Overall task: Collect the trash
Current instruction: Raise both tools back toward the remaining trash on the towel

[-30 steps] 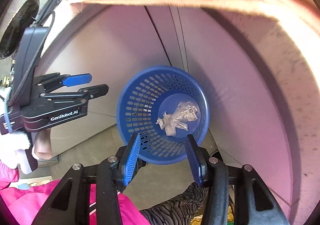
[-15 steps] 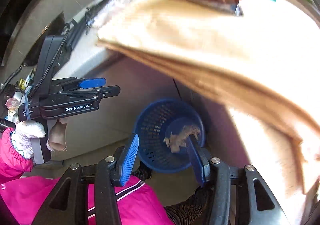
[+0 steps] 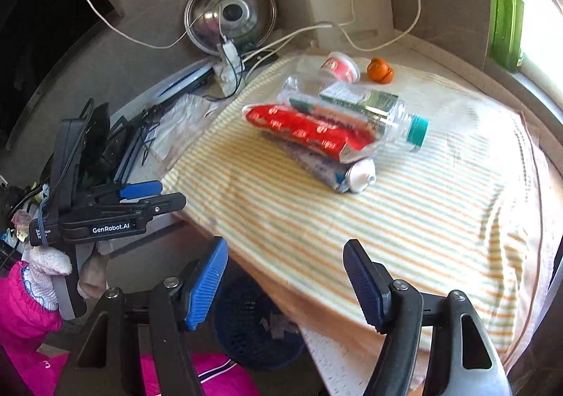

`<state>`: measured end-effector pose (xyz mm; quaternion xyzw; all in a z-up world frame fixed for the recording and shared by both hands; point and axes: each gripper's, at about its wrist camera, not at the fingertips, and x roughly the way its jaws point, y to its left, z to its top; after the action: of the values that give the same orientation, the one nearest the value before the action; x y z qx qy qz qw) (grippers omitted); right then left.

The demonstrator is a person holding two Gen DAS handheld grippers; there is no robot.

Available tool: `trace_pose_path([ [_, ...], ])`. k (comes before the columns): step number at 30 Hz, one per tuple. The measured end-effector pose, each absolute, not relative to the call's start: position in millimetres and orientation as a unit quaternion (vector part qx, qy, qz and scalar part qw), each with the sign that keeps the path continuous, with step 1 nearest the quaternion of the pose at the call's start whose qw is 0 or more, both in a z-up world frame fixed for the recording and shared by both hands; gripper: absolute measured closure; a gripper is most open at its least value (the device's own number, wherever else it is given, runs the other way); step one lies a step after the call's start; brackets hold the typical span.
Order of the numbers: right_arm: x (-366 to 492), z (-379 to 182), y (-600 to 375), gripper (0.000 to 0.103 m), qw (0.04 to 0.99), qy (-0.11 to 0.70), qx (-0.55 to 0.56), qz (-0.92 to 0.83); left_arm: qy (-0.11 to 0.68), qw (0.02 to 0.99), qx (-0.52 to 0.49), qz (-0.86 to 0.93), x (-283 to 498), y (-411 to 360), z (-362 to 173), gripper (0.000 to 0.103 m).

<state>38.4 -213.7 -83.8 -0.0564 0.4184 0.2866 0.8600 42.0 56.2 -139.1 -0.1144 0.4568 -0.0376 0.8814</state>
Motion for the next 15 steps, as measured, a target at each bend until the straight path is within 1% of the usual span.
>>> trace_pose_path([
  [1,45.4,-79.2,-215.3,0.026,0.863,0.413,-0.060,0.284,0.454,0.882,-0.120,-0.039,46.5,54.6,-136.2,0.035],
  [3,59.9,-71.1,-215.0,0.023,0.869,0.402,-0.071,0.280,0.448,0.884,-0.125,-0.038,50.8,46.7,-127.2,0.035],
  [9,104.9,-52.4,-211.0,0.023,0.874,0.383,-0.105,0.281,0.451,0.878,-0.156,-0.044,80.3,40.3,-117.6,0.035],
  [15,151.6,-51.6,-197.0,0.023,0.864,0.387,-0.149,0.287,0.469,0.857,-0.204,-0.058,111.1,32.5,-121.8,0.035],
])
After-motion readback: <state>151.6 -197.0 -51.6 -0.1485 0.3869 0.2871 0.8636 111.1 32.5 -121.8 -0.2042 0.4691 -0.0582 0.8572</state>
